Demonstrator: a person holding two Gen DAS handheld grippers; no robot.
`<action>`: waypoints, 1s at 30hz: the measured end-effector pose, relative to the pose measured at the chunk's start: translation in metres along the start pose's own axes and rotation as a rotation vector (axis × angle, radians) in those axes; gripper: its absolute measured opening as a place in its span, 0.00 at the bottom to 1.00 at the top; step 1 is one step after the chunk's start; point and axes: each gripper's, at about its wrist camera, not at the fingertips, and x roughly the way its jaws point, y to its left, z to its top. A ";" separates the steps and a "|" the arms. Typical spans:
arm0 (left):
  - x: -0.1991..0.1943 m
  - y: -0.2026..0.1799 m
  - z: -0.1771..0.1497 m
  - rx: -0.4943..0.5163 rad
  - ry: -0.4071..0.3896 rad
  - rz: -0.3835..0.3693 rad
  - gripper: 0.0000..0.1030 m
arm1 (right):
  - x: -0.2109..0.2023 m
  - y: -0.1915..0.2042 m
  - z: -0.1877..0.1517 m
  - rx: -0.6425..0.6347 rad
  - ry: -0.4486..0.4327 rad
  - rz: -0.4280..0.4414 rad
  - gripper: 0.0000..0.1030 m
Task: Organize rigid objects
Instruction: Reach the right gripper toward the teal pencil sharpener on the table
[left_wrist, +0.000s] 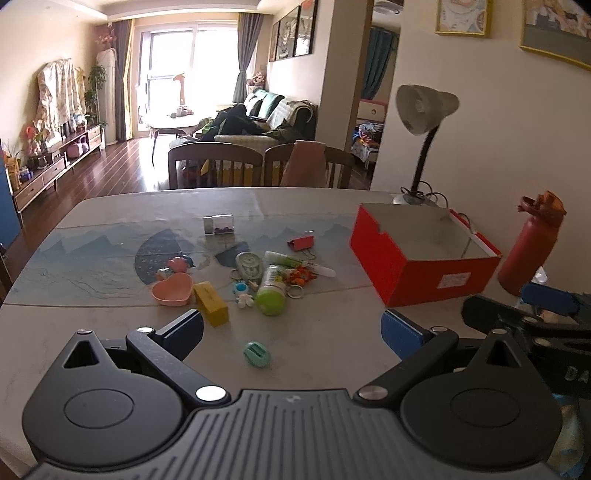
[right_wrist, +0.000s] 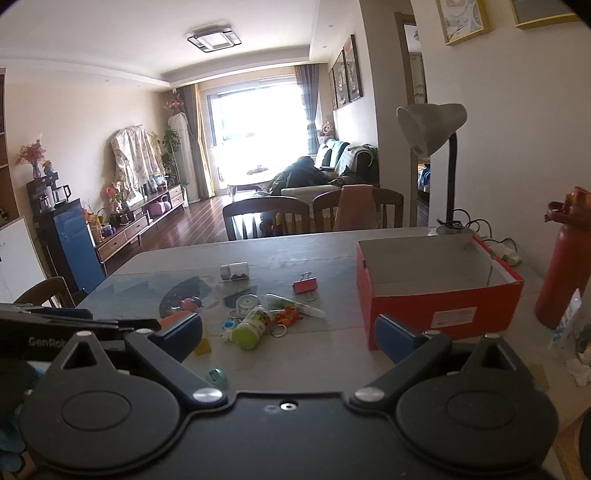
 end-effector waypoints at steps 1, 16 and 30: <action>0.004 0.006 0.001 -0.007 0.003 -0.004 1.00 | 0.005 0.002 0.002 0.004 0.007 0.002 0.96; 0.122 0.123 0.029 -0.024 0.090 0.071 1.00 | 0.113 0.056 -0.012 -0.060 0.193 0.053 0.89; 0.238 0.185 0.007 -0.025 0.253 0.151 1.00 | 0.189 0.085 -0.046 -0.136 0.407 0.057 0.78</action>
